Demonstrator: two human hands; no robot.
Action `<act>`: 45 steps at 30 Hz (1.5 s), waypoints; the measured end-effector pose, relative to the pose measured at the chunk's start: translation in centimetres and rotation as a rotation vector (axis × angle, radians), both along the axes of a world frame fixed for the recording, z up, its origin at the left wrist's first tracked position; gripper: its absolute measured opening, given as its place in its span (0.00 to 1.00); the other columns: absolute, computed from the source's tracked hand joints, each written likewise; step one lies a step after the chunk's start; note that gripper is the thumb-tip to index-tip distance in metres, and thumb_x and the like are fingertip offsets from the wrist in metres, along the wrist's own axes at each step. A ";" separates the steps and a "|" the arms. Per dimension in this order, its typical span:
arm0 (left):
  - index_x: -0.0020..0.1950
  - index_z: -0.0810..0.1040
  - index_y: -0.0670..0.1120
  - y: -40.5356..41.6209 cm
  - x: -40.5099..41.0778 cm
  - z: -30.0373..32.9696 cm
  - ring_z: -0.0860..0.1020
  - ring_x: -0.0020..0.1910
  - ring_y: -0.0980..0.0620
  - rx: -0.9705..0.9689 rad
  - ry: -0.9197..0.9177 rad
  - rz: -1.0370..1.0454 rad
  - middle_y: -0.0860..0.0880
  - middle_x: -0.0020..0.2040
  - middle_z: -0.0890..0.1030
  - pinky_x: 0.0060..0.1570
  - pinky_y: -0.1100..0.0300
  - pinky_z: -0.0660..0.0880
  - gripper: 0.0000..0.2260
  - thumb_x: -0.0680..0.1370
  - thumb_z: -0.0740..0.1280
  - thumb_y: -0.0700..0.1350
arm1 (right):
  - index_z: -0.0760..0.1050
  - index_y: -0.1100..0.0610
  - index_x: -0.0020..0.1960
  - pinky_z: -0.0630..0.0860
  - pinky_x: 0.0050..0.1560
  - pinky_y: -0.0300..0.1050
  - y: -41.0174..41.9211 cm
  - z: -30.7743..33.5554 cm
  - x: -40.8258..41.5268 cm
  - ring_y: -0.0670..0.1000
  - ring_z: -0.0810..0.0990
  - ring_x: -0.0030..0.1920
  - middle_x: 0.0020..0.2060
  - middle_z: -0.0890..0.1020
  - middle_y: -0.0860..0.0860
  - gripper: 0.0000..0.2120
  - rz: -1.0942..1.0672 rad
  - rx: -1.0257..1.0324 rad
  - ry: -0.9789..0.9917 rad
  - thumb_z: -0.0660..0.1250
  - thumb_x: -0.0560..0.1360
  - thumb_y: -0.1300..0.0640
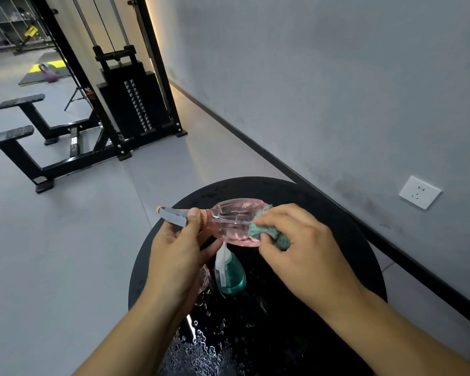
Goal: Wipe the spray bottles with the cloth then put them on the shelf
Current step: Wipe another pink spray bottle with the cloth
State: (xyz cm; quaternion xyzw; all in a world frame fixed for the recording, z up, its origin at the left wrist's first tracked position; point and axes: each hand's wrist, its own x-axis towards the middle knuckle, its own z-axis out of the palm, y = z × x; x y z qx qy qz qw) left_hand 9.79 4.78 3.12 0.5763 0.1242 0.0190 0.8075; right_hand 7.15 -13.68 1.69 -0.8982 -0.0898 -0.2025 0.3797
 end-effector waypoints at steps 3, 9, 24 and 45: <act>0.56 0.79 0.41 -0.2 0.0 -0.3 0.89 0.49 0.48 0.010 0.019 0.001 0.44 0.50 0.89 0.48 0.54 0.86 0.07 0.87 0.66 0.45 | 0.84 0.50 0.57 0.74 0.61 0.33 0.2 -0.1 -0.1 0.42 0.78 0.59 0.55 0.79 0.38 0.13 0.006 -0.002 -0.007 0.73 0.76 0.63; 0.54 0.79 0.41 0.1 0.1 0.0 0.89 0.46 0.49 -0.005 0.029 0.015 0.44 0.48 0.89 0.46 0.53 0.86 0.07 0.87 0.66 0.44 | 0.85 0.51 0.58 0.73 0.63 0.32 0.5 -0.1 -0.1 0.42 0.78 0.60 0.57 0.81 0.39 0.13 0.065 -0.050 -0.055 0.74 0.75 0.63; 0.53 0.79 0.41 0.4 0.3 0.6 0.89 0.51 0.47 -0.036 0.028 0.020 0.44 0.50 0.90 0.54 0.49 0.85 0.10 0.87 0.64 0.46 | 0.85 0.51 0.57 0.77 0.57 0.31 -0.8 0.4 0.3 0.39 0.80 0.56 0.53 0.80 0.38 0.12 0.001 0.092 0.021 0.73 0.76 0.63; 0.57 0.80 0.39 0.3 0.3 0.5 0.89 0.49 0.48 -0.046 0.015 0.046 0.43 0.51 0.89 0.50 0.51 0.87 0.09 0.86 0.67 0.45 | 0.85 0.50 0.56 0.77 0.56 0.31 -0.9 0.9 0.2 0.41 0.81 0.56 0.53 0.80 0.39 0.11 0.003 0.116 0.031 0.73 0.76 0.61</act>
